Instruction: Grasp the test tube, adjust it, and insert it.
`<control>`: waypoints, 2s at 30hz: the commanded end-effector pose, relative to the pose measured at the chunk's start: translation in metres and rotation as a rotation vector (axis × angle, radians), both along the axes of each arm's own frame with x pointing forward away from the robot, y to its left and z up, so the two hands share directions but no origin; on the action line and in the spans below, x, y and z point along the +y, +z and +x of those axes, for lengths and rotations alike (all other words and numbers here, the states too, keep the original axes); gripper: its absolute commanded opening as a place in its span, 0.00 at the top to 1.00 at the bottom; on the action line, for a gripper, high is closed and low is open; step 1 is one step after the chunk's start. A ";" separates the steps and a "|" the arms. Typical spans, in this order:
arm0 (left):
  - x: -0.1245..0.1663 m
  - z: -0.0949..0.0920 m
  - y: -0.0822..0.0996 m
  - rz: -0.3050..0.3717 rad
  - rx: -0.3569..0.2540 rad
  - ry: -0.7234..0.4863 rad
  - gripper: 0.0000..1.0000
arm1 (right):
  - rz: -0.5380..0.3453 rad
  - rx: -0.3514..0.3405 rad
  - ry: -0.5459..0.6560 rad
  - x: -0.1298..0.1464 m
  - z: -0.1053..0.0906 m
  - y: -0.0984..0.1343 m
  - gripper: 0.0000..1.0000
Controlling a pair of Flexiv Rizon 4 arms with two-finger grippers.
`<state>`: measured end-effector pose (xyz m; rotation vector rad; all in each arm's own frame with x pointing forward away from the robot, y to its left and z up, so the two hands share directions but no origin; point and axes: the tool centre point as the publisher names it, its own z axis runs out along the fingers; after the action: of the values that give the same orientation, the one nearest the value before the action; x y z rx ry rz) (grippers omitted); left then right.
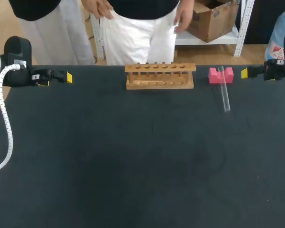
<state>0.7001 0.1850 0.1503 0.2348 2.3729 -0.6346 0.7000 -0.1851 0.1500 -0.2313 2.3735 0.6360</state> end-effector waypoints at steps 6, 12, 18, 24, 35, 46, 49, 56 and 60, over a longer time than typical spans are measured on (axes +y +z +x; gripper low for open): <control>0.012 0.012 0.009 -0.010 -0.117 -0.106 0.00 | 0.000 0.000 0.000 0.000 0.000 0.000 0.00; 0.015 0.026 0.018 -0.073 -0.169 -0.207 0.00 | 0.000 0.000 0.000 0.000 0.000 0.000 0.00; 0.014 0.043 0.024 -0.064 -0.246 -0.343 0.00 | 0.000 0.000 0.000 0.000 0.000 0.000 0.00; 0.010 0.058 0.030 -0.097 -0.372 -0.504 0.00 | 0.000 0.000 0.000 0.000 0.000 0.000 0.00; -0.006 0.070 0.006 -0.247 -0.487 -0.703 0.00 | 0.000 0.000 0.000 0.000 0.000 0.000 0.00; -0.034 0.083 -0.013 -0.190 -0.536 -0.681 0.00 | 0.000 0.000 0.000 0.000 0.000 0.000 0.00; -0.041 0.086 -0.017 -0.169 -0.538 -0.679 0.00 | 0.000 0.000 0.000 0.000 0.000 0.000 0.00; -0.058 0.091 -0.026 -0.151 -0.522 -0.694 0.00 | 0.000 0.000 0.000 0.000 0.000 0.000 0.00; -0.065 0.091 -0.030 -0.149 -0.518 -0.702 0.00 | 0.000 0.000 0.000 0.000 0.000 0.000 0.00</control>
<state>0.7879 0.1249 0.1234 1.0561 1.7056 -0.9271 0.7000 -0.1850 0.1500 -0.2314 2.3735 0.6360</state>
